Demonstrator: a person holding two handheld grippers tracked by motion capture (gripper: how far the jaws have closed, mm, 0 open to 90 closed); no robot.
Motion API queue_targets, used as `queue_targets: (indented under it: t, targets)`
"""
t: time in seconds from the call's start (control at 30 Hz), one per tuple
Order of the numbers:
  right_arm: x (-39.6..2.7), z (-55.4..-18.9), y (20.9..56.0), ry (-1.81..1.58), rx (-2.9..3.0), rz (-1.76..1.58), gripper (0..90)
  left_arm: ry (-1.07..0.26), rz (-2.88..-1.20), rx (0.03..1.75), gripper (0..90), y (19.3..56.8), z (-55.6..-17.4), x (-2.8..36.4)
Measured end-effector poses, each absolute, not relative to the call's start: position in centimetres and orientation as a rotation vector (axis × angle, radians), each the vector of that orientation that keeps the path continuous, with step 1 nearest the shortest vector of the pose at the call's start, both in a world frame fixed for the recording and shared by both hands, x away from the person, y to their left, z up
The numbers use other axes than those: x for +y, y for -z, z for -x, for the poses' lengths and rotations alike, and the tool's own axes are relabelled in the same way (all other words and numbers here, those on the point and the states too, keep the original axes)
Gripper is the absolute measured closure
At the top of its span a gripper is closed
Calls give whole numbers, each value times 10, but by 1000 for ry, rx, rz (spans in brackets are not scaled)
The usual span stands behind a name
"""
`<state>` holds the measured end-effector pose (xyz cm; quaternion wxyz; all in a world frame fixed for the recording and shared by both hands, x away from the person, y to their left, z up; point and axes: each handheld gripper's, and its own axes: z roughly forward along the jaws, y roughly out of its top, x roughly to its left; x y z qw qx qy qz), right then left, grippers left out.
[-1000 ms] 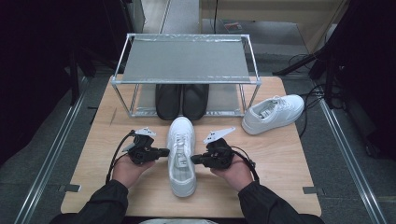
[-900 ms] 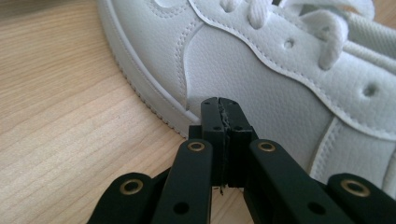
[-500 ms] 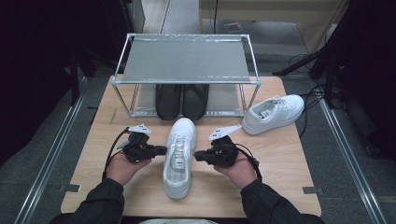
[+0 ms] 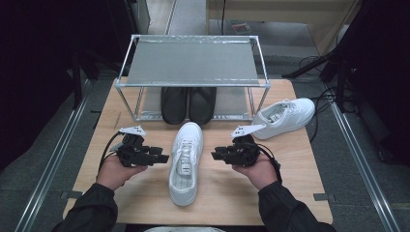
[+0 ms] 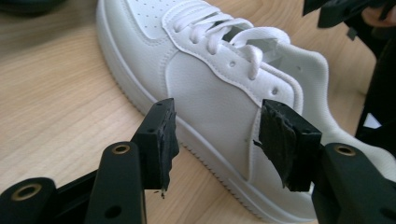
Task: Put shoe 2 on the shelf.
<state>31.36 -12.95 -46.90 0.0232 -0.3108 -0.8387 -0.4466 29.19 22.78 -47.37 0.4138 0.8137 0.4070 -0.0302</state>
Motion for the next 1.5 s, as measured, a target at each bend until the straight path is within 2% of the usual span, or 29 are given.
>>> queue_targets:
  t: [0.2, 0.4, 0.6, 0.8, 1.5]
  targets:
    - [-148, -314, 460, 1439, -2568, 1012, 718, 99, -2052, 996, 406, 474, -292, 231]
    - [-167, -321, 457, 1444, -2544, 1093, 674, 97, -2057, 982, 373, 475, -292, 229]
    - [-184, -328, 456, 1419, -2578, 1167, 558, 81, -2052, 986, 368, 475, -292, 229]
    - [-202, -338, 458, 1387, -2608, 1251, 495, 49, -2044, 1001, 365, 475, -294, 229]
    - [-257, -377, 437, 1466, -2567, 1481, 523, 44, -2037, 1007, 358, 476, -277, 235]
